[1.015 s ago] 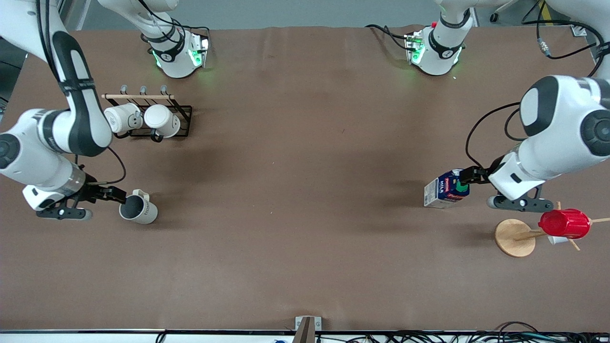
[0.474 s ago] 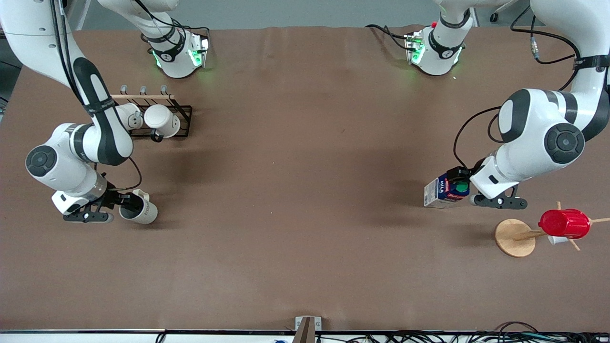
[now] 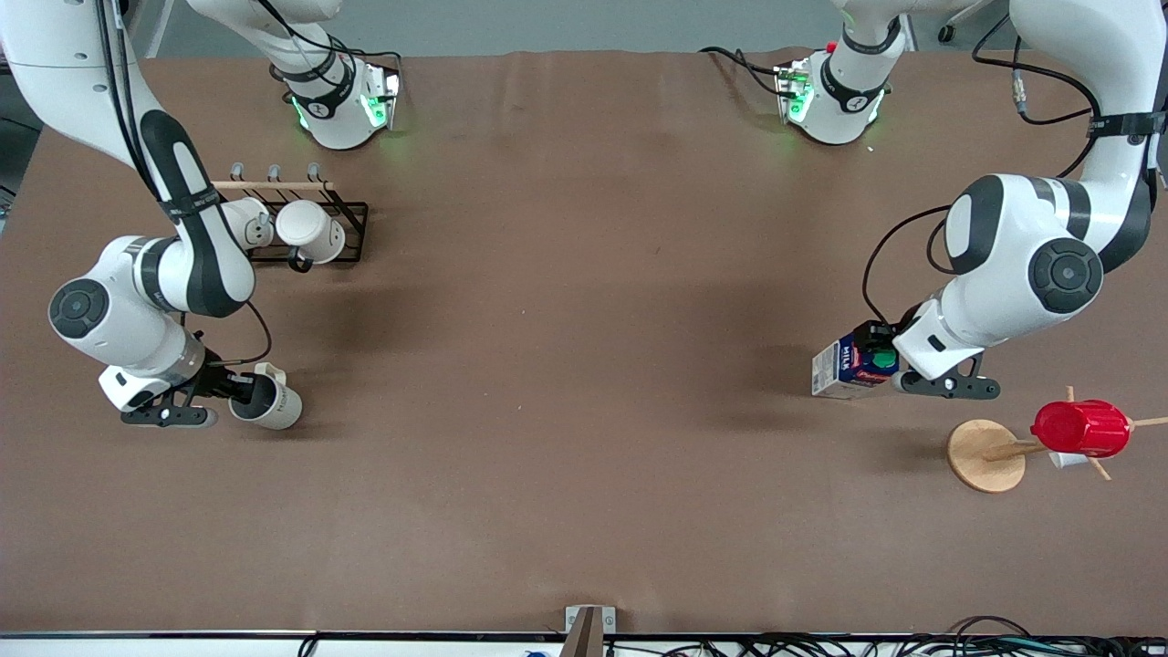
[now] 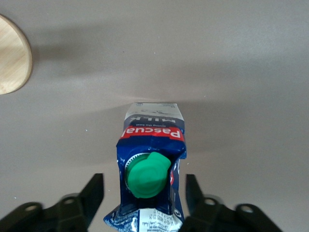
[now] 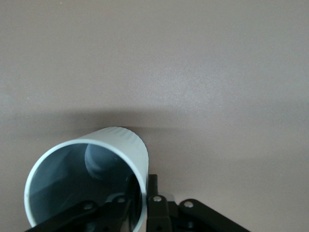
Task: Place cup and milk on table
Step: 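Grasp the white mug with the right gripper while the left gripper grasps the carton, then carry the mug with the right gripper while the left gripper carries the carton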
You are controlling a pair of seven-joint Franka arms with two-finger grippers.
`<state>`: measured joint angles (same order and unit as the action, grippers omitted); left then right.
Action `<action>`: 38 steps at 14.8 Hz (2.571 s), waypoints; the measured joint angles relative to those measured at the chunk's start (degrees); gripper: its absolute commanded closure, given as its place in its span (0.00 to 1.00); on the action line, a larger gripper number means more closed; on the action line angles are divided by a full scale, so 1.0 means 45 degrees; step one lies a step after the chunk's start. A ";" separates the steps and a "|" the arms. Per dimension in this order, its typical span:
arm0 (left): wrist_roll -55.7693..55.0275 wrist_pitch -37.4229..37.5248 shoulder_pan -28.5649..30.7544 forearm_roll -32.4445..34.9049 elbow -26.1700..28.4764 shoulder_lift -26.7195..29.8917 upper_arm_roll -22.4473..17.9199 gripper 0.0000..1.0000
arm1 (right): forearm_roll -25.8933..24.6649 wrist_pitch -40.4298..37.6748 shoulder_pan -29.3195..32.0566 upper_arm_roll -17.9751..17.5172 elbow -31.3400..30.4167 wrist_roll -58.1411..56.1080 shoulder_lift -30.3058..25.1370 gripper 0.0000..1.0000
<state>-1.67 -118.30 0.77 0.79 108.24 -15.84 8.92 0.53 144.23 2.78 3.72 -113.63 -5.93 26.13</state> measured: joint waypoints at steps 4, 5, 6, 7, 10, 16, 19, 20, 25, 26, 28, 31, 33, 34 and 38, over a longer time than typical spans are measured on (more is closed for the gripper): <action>0.0001 -0.0004 -0.0003 0.0000 0.0052 0.0000 0.0002 0.65 | 0.0036 -0.3152 -0.0212 -0.0197 0.1335 0.0579 -0.0397 1.00; 0.0001 -0.0011 -0.0010 0.0000 0.0052 0.0001 0.0004 0.70 | 0.0097 -0.4262 -0.0345 -0.0456 0.1917 0.1220 -0.0616 1.00; 0.0001 -0.0021 -0.0017 0.0000 0.0052 0.0003 0.0006 0.73 | 0.0133 -0.5146 -0.0452 -0.0951 0.2476 0.2265 -0.0830 1.00; 0.0001 -0.0038 -0.0025 0.0000 0.0048 0.0011 0.0013 0.74 | 0.0144 -0.5671 -0.0543 -0.1628 0.2915 0.3574 -0.1007 1.00; 0.0001 -0.0109 -0.0060 0.0000 0.0003 0.0033 0.0019 0.75 | 0.0113 -0.5860 -0.1067 -0.3870 0.3638 0.8063 -0.1110 1.00; -0.0403 0.0476 -0.0186 0.0000 -0.0549 0.0353 0.0490 0.76 | -0.1232 -0.5692 -0.4675 -0.4677 0.5434 1.5222 0.0739 1.00; -0.1252 0.0984 -0.0193 -0.0001 -0.1031 0.0518 0.1094 0.76 | -0.2565 -0.4693 -0.6209 -0.4658 0.6501 1.7725 0.2542 0.99; -0.1781 0.1020 -0.0201 -0.0001 -0.1127 0.0523 0.1415 0.76 | -0.2865 -0.4373 -0.6455 -0.4646 0.6686 1.8049 0.3029 0.99; -0.4786 0.1037 -0.0396 -0.0001 -0.1264 0.0505 0.3178 0.76 | -0.3189 -0.4142 -0.6660 -0.4620 0.7002 1.8167 0.3881 0.95; -0.5334 0.1037 -0.0561 -0.0001 -0.1343 0.0493 0.3363 0.76 | -0.3190 -0.4159 -0.6729 -0.4622 0.7002 1.8184 0.3890 0.77; -0.6312 0.1037 -0.1113 -0.0001 -0.1545 0.0406 0.3464 0.76 | -0.3191 -0.4157 -0.6893 -0.4623 0.7003 1.8315 0.3919 0.00; -0.7866 0.1035 -0.2132 -0.0001 -0.2087 -0.0105 0.3483 0.76 | -0.3203 -0.4165 -0.6967 -0.4609 0.7010 1.8447 0.3933 0.00; -0.8836 0.1032 -0.2806 -0.0001 -0.2618 -0.0689 0.3483 0.76 | -0.3213 -0.4429 -0.6897 -0.4539 0.7127 1.8455 0.3900 0.00; -0.9237 0.1031 -0.3084 -0.0001 -0.2883 -0.1004 0.3481 0.76 | -0.3238 -0.4951 -0.6799 -0.4510 0.7263 1.8454 0.3797 0.00; -1.0595 0.1030 -0.3957 0.0300 -0.3689 -0.1996 0.3467 0.76 | -0.3388 -0.7628 -0.5640 -0.4432 0.7579 1.7605 0.1821 0.00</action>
<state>-49.35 -113.66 -17.04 2.14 91.64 -24.82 24.52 -14.72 109.91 -22.60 -16.23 -79.53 73.30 34.32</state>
